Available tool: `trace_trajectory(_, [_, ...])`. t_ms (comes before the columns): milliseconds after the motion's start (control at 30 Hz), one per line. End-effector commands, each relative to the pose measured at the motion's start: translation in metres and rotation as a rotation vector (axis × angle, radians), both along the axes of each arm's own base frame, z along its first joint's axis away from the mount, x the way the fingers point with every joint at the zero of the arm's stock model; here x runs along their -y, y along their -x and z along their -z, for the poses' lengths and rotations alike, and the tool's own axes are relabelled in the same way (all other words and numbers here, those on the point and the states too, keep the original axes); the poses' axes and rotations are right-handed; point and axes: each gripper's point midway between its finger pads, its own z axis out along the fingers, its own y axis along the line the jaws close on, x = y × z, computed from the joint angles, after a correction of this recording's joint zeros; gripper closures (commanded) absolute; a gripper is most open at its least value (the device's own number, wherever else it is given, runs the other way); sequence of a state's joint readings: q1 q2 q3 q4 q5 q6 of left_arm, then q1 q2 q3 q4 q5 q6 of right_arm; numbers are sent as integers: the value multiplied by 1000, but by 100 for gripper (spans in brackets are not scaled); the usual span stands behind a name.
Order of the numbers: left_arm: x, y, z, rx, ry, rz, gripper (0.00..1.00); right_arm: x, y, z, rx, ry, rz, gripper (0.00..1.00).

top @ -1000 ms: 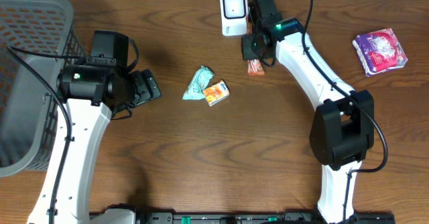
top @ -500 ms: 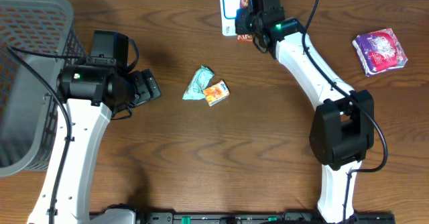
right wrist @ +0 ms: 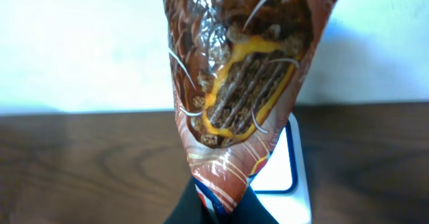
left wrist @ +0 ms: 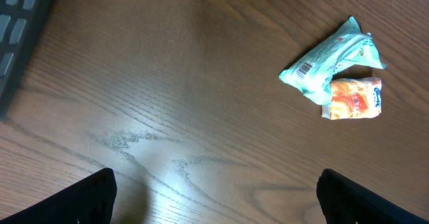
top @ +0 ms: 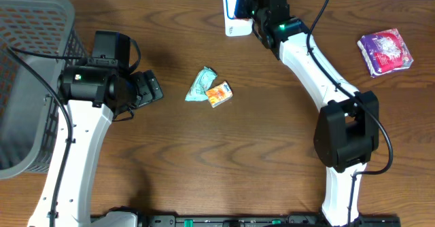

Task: Scan the item barcode
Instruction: 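Hold the red snack bar under the white scanner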

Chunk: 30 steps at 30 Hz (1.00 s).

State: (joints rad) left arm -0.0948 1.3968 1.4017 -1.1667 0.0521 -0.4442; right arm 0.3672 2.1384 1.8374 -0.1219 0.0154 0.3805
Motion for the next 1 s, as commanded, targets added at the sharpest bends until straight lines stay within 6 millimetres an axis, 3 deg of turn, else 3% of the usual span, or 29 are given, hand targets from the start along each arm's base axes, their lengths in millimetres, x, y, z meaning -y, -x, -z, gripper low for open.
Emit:
trace_trajectory(0, [-3, 1, -1, 1, -13, -2, 5, -15, -3, -8, 34, -48, -4, 99])
trace_trajectory(333, [-3, 1, -1, 1, -13, -3, 5, -16, -21, -27, 140, -101, 31, 99])
trace_trajectory(633, [-3, 1, -1, 1, -13, -3, 5, -19, -39, 7, 119, -81, 55, 99])
trace_trajectory(767, [-3, 1, -1, 2, -13, -3, 5, -20, -45, 3, 184, -50, 41, 99])
trace_trajectory(967, [-3, 1, -1, 1, -13, -3, 5, -5, -44, 23, 135, 66, 83, 99])
